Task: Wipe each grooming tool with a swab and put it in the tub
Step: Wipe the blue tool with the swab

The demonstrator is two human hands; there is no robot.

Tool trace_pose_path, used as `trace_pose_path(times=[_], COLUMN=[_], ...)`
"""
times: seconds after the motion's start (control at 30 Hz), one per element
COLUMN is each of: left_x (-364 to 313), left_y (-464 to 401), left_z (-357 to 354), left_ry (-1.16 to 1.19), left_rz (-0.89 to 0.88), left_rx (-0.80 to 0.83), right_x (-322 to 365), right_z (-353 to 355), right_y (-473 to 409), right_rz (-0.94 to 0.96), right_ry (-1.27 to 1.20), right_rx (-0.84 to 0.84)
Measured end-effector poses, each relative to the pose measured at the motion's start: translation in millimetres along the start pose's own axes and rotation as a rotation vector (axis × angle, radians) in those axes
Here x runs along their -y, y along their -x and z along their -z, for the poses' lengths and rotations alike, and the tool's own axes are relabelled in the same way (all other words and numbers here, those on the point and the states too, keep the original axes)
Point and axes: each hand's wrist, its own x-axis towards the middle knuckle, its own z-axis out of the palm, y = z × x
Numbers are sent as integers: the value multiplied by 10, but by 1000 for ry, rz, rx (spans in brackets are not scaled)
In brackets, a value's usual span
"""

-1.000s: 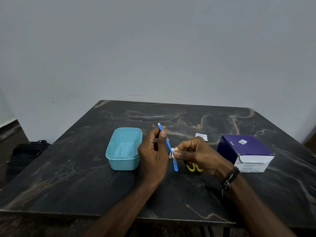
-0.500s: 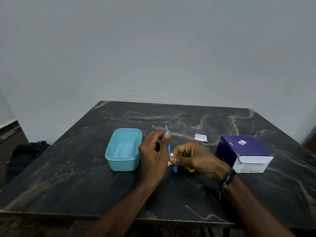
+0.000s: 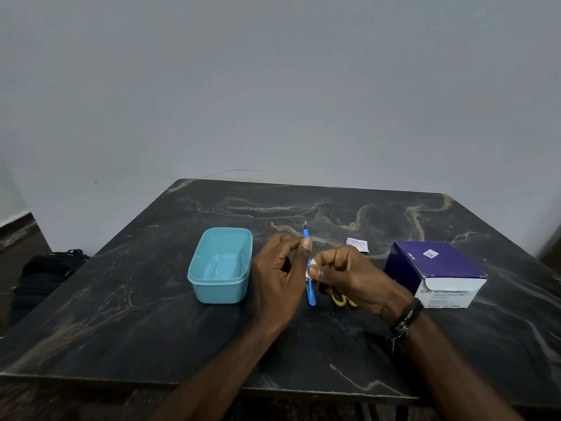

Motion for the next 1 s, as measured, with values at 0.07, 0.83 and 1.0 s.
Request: trace_pose_path(times=[0.07,0.83,1.0], left_x=[0,39,63], left_y=[-10,-11,10], left_z=[-4,-3,-11], left_ry=[2,35,-17], left_rz=[13,42,32], left_rx=[-31,-41,38], right_x=[24,38,9], right_z=[-14,-39,3], right_y=[22,20,-8], right_rz=[-30,-41,-15], right_ry=[61,72,-28], right_rx=[64,124,-68])
